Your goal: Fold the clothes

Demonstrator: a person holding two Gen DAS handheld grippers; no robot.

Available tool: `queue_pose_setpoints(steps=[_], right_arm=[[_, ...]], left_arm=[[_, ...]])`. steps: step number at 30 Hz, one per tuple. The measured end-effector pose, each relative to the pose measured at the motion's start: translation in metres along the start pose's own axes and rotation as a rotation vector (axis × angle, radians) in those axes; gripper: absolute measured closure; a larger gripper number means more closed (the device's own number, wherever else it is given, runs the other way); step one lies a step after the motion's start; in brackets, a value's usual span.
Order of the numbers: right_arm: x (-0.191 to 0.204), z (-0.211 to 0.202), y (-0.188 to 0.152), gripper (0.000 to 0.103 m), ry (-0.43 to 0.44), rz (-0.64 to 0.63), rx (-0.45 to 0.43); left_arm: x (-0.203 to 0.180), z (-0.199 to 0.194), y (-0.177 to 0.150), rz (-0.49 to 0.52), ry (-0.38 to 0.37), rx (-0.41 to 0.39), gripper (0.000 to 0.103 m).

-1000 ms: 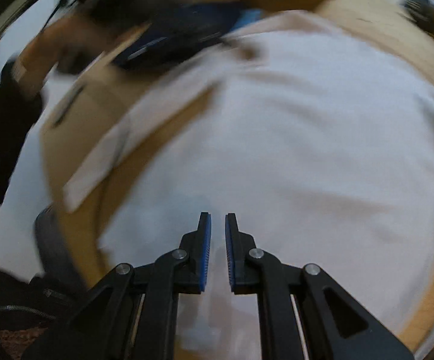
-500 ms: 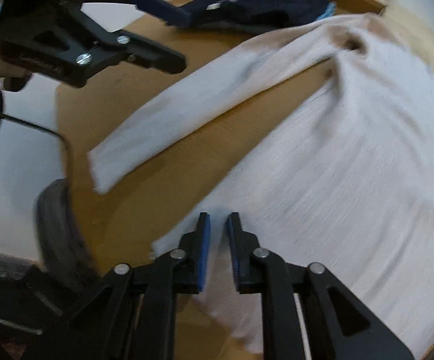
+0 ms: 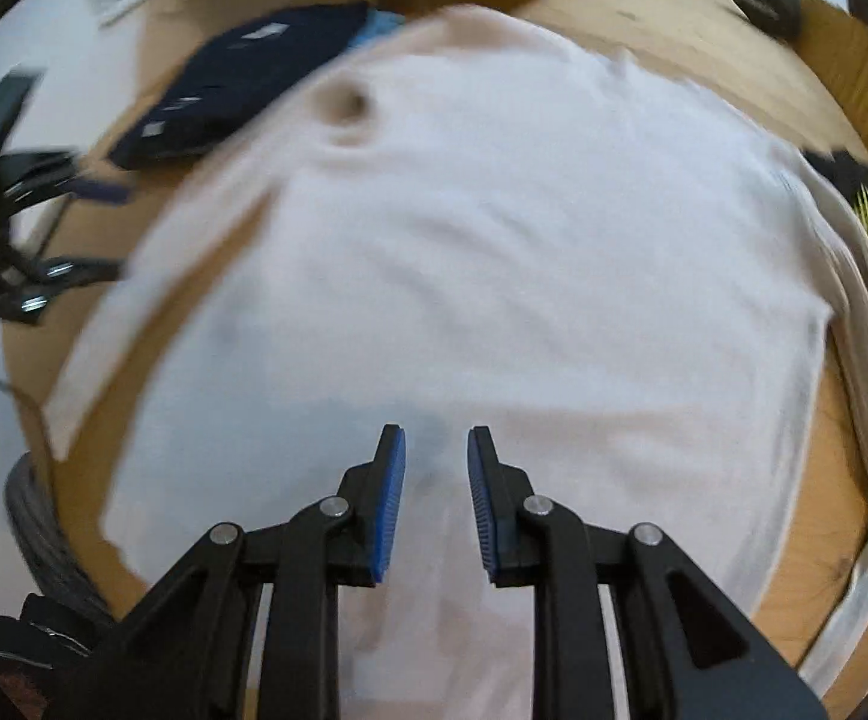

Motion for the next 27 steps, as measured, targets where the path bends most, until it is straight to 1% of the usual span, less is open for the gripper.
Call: queue_pose_setpoints(steps=[2, 5, 6, 9, 11, 13, 14, 15, 18, 22, 25, 27], right_arm=[[-0.006, 0.009, -0.004, 0.081, -0.014, -0.006, 0.011], [-0.001, 0.009, -0.006, 0.079, -0.024, -0.032, 0.009], [0.002, 0.008, -0.006, 0.077, -0.027, -0.042, 0.008], [0.017, 0.001, -0.006, 0.076, -0.038, -0.086, 0.015], [0.029, -0.005, -0.003, 0.075, -0.040, -0.114, 0.015], [0.040, -0.013, 0.002, 0.065, -0.033, -0.133, -0.003], [0.045, -0.016, 0.004, 0.060, -0.034, -0.141, -0.014], [0.050, -0.018, 0.006, 0.059, -0.037, -0.148, -0.022], [0.065, -0.022, 0.008, 0.059, -0.060, -0.171, -0.035], [0.085, -0.027, 0.013, 0.059, -0.088, -0.217, -0.049], [0.091, -0.033, 0.015, 0.058, -0.086, -0.235, -0.074], [0.086, -0.034, 0.019, 0.058, -0.074, -0.238, -0.086]], left_arm=[[0.002, -0.002, -0.023, -0.029, 0.012, 0.023, 0.042], [-0.001, -0.006, -0.058, -0.068, 0.030, 0.049, 0.041], [-0.005, -0.009, -0.070, -0.084, 0.031, 0.051, 0.042], [-0.018, -0.016, -0.096, -0.135, 0.021, 0.041, 0.041], [-0.031, -0.017, -0.112, -0.176, -0.009, 0.040, 0.042], [-0.045, -0.014, -0.125, -0.207, -0.059, 0.045, 0.044], [-0.051, -0.012, -0.130, -0.221, -0.076, 0.056, 0.047], [-0.057, -0.010, -0.136, -0.234, -0.092, 0.070, 0.049], [-0.060, -0.007, -0.146, -0.279, -0.097, 0.096, 0.049], [-0.058, -0.008, -0.148, -0.346, -0.109, 0.103, 0.049], [-0.055, -0.007, -0.148, -0.389, -0.096, 0.110, 0.050], [-0.055, -0.006, -0.147, -0.401, -0.090, 0.126, 0.049]])
Point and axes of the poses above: each gripper's, at about its wrist camera, not at the fingertips, and z roughly the way its jaws point, x to its left, y to its top, the point moved 8 cm from there along z, roughly the way its jaws point, and after that the axes turned 11 degrees about -y, right-handed, at the moved point
